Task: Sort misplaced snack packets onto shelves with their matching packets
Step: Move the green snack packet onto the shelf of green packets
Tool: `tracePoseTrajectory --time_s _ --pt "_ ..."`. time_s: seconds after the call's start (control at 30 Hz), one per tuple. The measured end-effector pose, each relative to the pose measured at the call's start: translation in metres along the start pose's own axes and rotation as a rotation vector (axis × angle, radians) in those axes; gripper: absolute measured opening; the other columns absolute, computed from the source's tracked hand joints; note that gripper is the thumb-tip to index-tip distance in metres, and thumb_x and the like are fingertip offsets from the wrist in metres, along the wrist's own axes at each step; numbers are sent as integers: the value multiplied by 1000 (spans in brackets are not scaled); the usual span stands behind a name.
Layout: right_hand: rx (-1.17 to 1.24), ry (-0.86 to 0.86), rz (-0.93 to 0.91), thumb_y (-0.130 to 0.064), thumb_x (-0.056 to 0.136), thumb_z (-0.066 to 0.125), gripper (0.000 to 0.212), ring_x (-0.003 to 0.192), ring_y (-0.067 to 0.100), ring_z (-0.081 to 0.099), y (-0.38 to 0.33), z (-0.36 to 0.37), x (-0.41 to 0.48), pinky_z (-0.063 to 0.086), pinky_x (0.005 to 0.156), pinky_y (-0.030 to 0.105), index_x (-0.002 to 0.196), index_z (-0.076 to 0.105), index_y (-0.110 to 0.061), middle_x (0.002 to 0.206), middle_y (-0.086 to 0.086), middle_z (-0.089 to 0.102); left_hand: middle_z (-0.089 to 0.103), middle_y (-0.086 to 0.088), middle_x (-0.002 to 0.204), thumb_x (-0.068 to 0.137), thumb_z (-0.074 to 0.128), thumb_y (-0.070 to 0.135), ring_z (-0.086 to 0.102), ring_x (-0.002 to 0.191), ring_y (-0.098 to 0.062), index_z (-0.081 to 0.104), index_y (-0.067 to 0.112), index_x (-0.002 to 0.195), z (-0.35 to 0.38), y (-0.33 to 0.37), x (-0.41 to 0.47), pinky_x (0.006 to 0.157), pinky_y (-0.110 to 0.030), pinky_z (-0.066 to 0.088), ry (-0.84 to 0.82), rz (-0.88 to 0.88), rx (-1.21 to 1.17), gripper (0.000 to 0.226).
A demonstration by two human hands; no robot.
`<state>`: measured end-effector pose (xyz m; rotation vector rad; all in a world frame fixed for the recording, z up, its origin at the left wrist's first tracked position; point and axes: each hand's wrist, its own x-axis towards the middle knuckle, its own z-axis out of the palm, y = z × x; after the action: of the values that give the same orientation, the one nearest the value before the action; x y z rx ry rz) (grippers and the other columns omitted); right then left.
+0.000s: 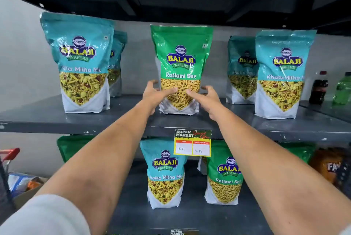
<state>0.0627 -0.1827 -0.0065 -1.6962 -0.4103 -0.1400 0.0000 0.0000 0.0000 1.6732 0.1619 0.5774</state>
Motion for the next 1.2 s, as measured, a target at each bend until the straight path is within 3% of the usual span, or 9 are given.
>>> tracePoseTrajectory --time_s 0.1,0.27,0.47,0.57,0.7,0.8,0.93,1.07,1.2 --pt "35 -63 -49 -32 72 82 71 114 21 56 0 2 4 45 89 32 130 45 -14 130 9 58 60 -13 126 66 87 22 61 109 -22 40 11 137 1 4 3 96 -37 50 -22 55 -17 85" --pt "91 -65 -96 -26 72 82 57 104 18 60 2 3 9 49 84 30 119 51 -16 111 3 63 62 0 108 64 88 23 62 111 -23 49 12 129 0 0 10 96 -47 54 -3 85 -15 76" --pt "121 -81 -143 -26 68 85 61 104 20 64 -8 4 1 55 92 42 119 53 -14 108 3 66 66 5 110 51 93 38 63 108 -19 59 23 112 -14 9 -3 92 -47 55 73 185 24 72" --pt "132 -91 -179 -28 66 86 58 102 17 64 -23 6 -13 56 92 42 115 55 -17 106 -2 66 66 0 119 50 92 40 61 112 -17 59 22 112 -26 19 -19 94 -37 53 120 269 42 73" --pt "124 -106 -237 -27 72 82 42 87 3 61 -48 12 -46 52 71 22 103 54 -22 95 -11 63 67 6 103 59 90 32 64 98 -9 58 17 112 -45 33 -51 82 -20 54 168 381 6 63" --pt "110 -110 -260 -34 65 86 46 95 11 63 -60 18 -77 54 75 30 100 57 -23 106 -3 66 69 5 97 61 89 31 66 90 -9 60 18 105 -62 34 -83 81 -22 56 193 428 -5 54" --pt "65 -135 -243 -43 48 90 66 101 18 65 -60 32 -122 57 88 41 103 61 -22 108 0 69 71 1 95 57 90 36 69 87 -5 61 19 100 -90 23 -134 82 -25 57 175 394 40 54" --pt "27 -157 -272 -33 53 92 51 89 9 67 -46 49 -169 57 85 31 93 61 -24 95 -8 70 71 -8 113 53 90 37 69 105 -24 62 22 107 -117 -6 -186 91 -45 57 171 310 22 62" --pt "-31 -204 -231 -50 44 89 58 89 12 69 -13 76 -206 59 83 37 90 64 -24 94 -7 73 73 0 104 55 87 38 72 91 -14 63 21 106 -145 -37 -224 76 -29 58 164 236 95 58"
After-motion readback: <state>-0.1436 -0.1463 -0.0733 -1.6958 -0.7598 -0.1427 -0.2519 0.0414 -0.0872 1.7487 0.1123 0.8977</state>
